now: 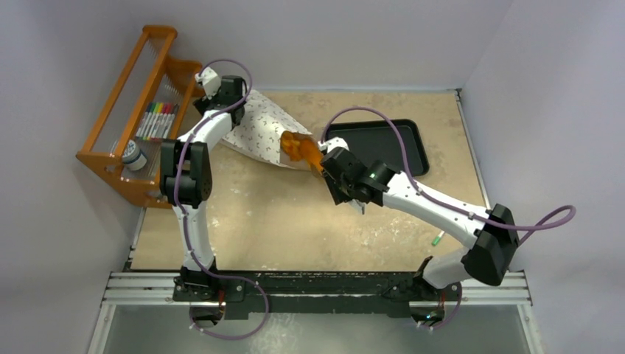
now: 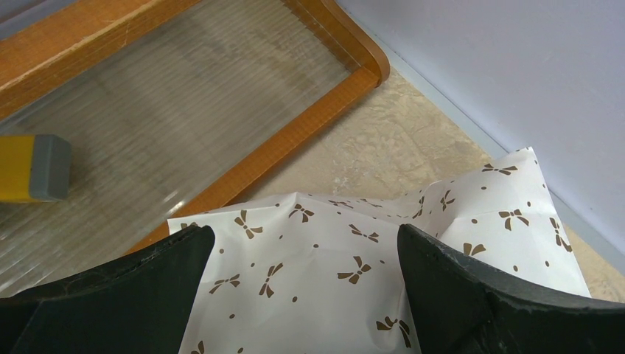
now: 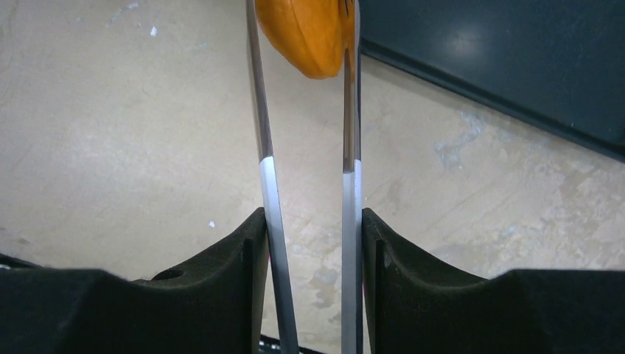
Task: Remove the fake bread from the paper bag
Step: Take out the fake bread from the paper bag, then place the fake bread in the container.
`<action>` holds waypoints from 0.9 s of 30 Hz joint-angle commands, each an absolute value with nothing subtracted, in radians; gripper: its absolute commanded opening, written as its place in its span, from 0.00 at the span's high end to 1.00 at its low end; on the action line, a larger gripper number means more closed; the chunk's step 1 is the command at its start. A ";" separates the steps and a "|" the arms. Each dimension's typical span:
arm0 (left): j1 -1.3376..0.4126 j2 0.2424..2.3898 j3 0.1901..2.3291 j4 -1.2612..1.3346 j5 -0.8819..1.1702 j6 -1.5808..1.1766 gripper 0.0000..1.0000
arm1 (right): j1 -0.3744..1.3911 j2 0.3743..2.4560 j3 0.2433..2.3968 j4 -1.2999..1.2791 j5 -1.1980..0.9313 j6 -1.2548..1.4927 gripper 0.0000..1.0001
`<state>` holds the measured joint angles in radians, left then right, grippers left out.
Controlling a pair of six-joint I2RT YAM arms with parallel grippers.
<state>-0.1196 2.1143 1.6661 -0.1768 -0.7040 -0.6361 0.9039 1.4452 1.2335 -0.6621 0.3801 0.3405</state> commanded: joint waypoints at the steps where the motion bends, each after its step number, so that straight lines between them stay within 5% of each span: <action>1: -0.098 2.110 1.625 -0.292 -0.726 -0.615 0.00 | 0.930 1.365 1.232 -0.709 0.431 0.426 1.00; 27: -0.107 2.098 1.606 -0.264 -0.711 -0.638 0.00 | 1.012 1.211 1.278 -1.037 0.646 0.779 1.00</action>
<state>-0.1192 2.1021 1.6436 -0.1688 -0.6991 -0.6701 1.0077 1.2312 1.2125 -0.9947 0.5320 0.7017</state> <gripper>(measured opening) 0.998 0.455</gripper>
